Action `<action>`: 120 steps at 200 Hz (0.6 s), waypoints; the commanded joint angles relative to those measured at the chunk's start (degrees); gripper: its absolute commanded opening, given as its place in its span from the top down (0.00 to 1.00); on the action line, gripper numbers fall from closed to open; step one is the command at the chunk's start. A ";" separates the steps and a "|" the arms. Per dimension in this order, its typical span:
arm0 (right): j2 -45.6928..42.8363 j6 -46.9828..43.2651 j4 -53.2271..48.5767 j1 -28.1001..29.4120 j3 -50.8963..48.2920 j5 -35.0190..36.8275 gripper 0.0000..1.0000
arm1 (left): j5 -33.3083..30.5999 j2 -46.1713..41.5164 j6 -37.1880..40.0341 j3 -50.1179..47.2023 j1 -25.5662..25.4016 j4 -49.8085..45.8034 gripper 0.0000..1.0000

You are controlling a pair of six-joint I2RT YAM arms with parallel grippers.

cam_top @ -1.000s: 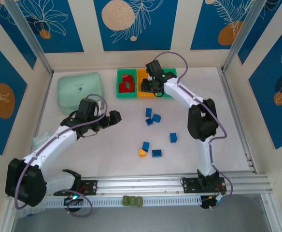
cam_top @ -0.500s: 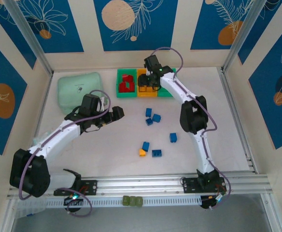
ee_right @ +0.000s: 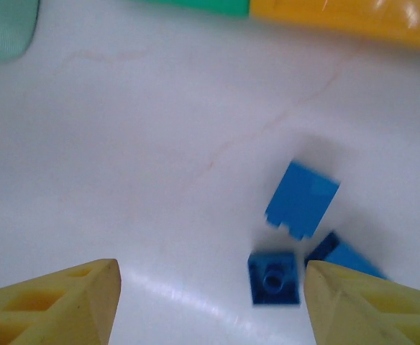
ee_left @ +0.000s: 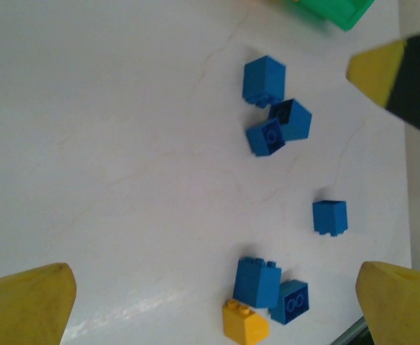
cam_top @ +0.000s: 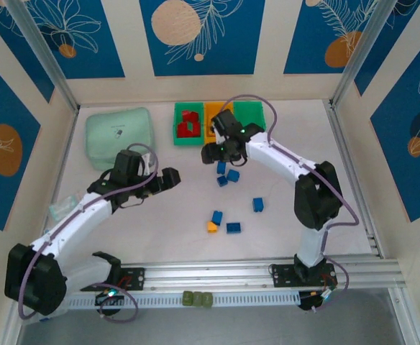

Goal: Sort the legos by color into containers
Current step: Pick up the lego from the bottom-center of the table.

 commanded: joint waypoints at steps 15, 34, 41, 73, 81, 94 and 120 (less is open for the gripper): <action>-5.77 2.29 -4.73 6.13 -7.63 -0.29 0.29 | 0.67 -4.66 0.63 -3.76 -0.04 -4.73 0.01; -7.03 4.32 -6.00 9.24 -11.10 0.44 0.28 | 0.21 -7.23 -0.09 -5.64 -0.04 -5.82 0.01; -7.52 4.93 -6.05 10.44 -12.52 0.25 0.28 | -0.05 -8.26 -0.37 -6.30 -0.04 -6.32 0.01; -7.99 10.27 -7.09 16.17 -16.12 1.10 0.26 | -2.13 -12.81 -2.83 -10.23 -0.04 -6.89 0.01; -7.86 11.52 -7.36 17.61 -16.74 1.25 0.26 | -2.43 -13.50 -3.25 -10.62 -0.04 -7.34 0.01; -7.78 13.33 -7.74 19.79 -17.78 1.66 0.26 | -3.16 -14.39 -3.67 -11.05 -0.04 -8.38 0.01; -7.15 16.36 -7.71 22.19 -20.06 1.98 0.25 | -4.86 -16.03 -4.43 -11.90 0.01 -9.72 0.01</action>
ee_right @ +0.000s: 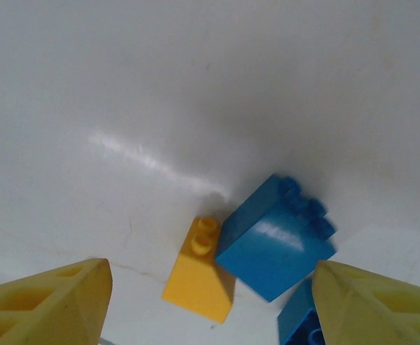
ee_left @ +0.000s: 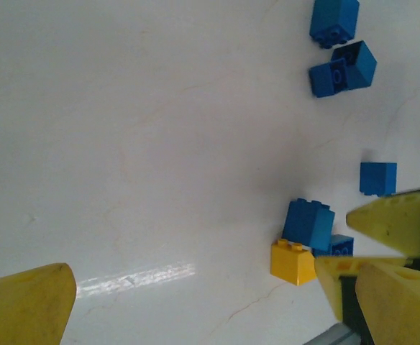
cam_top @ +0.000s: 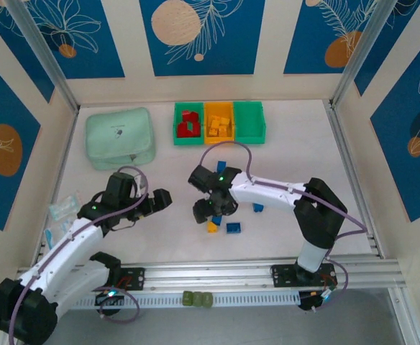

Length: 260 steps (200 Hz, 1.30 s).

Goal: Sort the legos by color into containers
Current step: Pick up the lego from the bottom-center of the table.

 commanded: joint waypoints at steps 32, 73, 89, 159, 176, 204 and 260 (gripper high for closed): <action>-0.01 6.25 -1.98 3.04 -3.11 1.26 0.28 | -3.19 -2.78 -2.27 -1.93 0.04 -2.35 0.01; -1.70 9.45 -3.36 5.22 -3.99 2.07 0.29 | -3.72 -3.11 -1.93 -1.45 0.01 -3.43 0.01; -1.47 10.98 -2.83 5.74 -4.69 1.24 0.29 | -3.92 -3.13 -1.93 -1.54 0.05 -3.41 0.01; 2.51 14.27 -0.18 6.53 -2.54 5.46 0.42 | -6.69 -5.89 -2.11 -1.71 0.05 -5.43 0.01; 3.54 14.00 0.28 6.28 -2.04 6.55 0.43 | -6.97 -6.22 -2.02 -1.75 0.05 -5.78 0.01; 4.47 13.41 1.37 6.03 -1.27 7.40 0.50 | -6.97 -6.19 -2.11 -1.88 0.05 -5.72 0.01; 4.04 12.82 1.71 6.43 -1.66 7.76 0.63 | -6.71 -5.77 -2.02 -1.37 0.05 -5.37 0.01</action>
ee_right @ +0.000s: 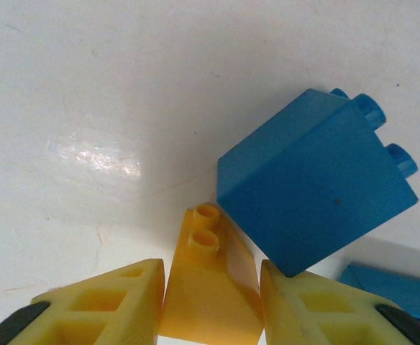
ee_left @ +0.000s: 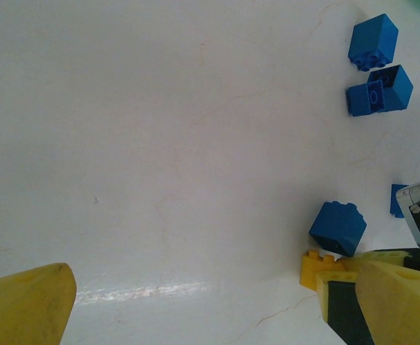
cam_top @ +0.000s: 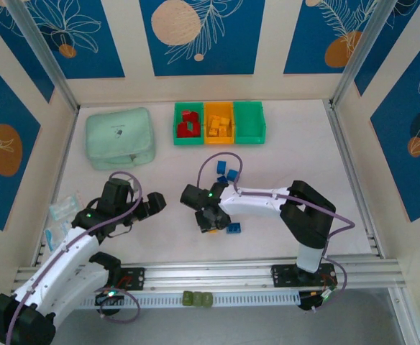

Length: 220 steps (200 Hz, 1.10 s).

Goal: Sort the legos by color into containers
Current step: Pick up the lego from the bottom-center of the table, then place the lego in the container.

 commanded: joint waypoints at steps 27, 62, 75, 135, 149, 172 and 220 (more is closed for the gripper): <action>-1.37 -0.23 -1.02 0.21 1.07 1.32 0.67 | -0.57 0.50 -0.10 0.44 0.05 -0.86 0.01; -5.91 -2.38 -2.20 -0.52 2.80 1.81 0.68 | -0.65 1.23 0.34 1.88 0.05 -0.26 0.01; -7.63 -3.56 -2.95 -1.46 4.02 2.36 0.68 | -0.70 2.09 0.88 2.94 0.03 -0.17 0.01; -8.67 -14.57 0.83 -14.24 13.02 7.96 0.68 | 0.96 8.94 3.39 8.27 0.12 4.38 0.01; -7.05 -16.79 4.88 -18.11 14.97 7.95 0.68 | 1.34 11.67 4.29 10.57 0.03 5.60 0.01; -2.77 -20.15 11.57 -23.50 18.78 7.39 0.68 | 2.35 16.73 6.10 15.02 0.00 6.86 0.01; 14.30 -25.38 16.47 -31.22 34.75 6.81 0.68 | 2.04 24.94 6.50 19.96 0.13 12.88 0.01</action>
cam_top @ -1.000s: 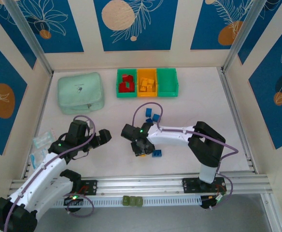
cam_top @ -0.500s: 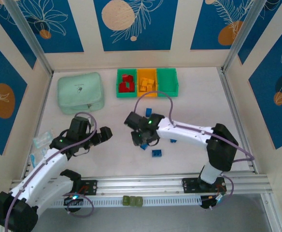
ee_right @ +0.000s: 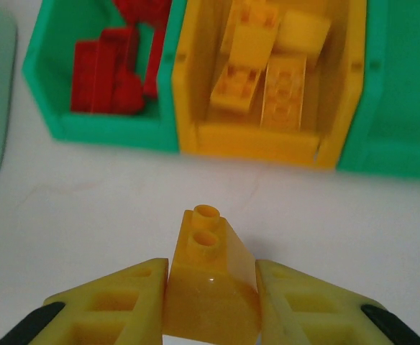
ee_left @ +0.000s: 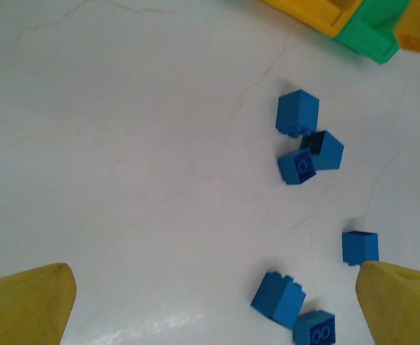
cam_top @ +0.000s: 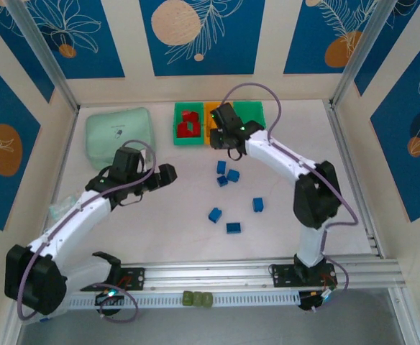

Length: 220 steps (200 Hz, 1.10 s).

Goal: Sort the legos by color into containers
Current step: Place the lego in the container, then pick up the lego from the center of the table.

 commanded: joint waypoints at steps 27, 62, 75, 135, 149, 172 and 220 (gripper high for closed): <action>16.93 -5.44 1.25 -5.39 20.08 -0.06 0.67 | 1.81 6.76 1.78 5.86 0.14 4.46 0.01; 25.57 -6.69 -5.32 -7.06 33.78 -0.65 0.48 | 2.45 8.38 1.31 6.80 0.07 5.74 0.01; 24.73 -6.82 -6.28 -7.02 33.78 -1.05 0.44 | 2.38 8.15 1.29 6.66 0.06 5.42 0.01; 5.60 -4.14 -3.02 -3.11 7.47 -7.06 0.40 | 2.36 2.93 0.90 2.44 0.03 3.51 0.01; 2.88 -3.27 -4.50 -1.80 2.83 -7.69 0.39 | 2.18 1.40 0.92 0.91 -0.01 2.57 0.01; 0.49 -2.02 -5.83 0.59 -3.00 -6.02 0.37 | 1.76 -0.79 0.94 -1.19 0.05 1.13 0.01; 4.40 3.66 -8.16 1.53 -3.79 -5.12 0.32 | 0.51 -2.78 -0.46 -5.34 0.05 2.27 0.01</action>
